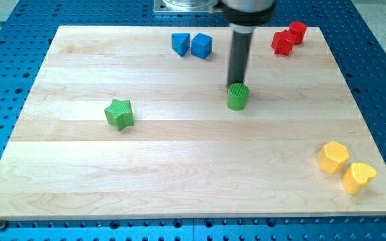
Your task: Move the green blocks to the center of the board
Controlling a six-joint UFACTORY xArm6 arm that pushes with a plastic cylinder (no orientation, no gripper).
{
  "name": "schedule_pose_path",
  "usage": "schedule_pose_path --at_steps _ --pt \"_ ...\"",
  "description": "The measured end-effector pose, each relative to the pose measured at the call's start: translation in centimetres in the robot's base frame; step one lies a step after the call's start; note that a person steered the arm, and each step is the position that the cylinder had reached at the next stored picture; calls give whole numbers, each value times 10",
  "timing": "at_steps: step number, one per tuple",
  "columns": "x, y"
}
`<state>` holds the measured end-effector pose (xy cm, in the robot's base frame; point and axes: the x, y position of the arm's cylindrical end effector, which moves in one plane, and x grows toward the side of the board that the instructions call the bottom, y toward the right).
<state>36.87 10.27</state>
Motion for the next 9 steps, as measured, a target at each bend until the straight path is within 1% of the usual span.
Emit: schedule_pose_path --at_steps 1,2,4,5,6,7,8,9 --pt "-8 15" --pt "18 33" --pt "54 -50" --pt "72 9" --pt "88 -15" --pt "99 -92" --pt "87 -69" --pt "155 -175"
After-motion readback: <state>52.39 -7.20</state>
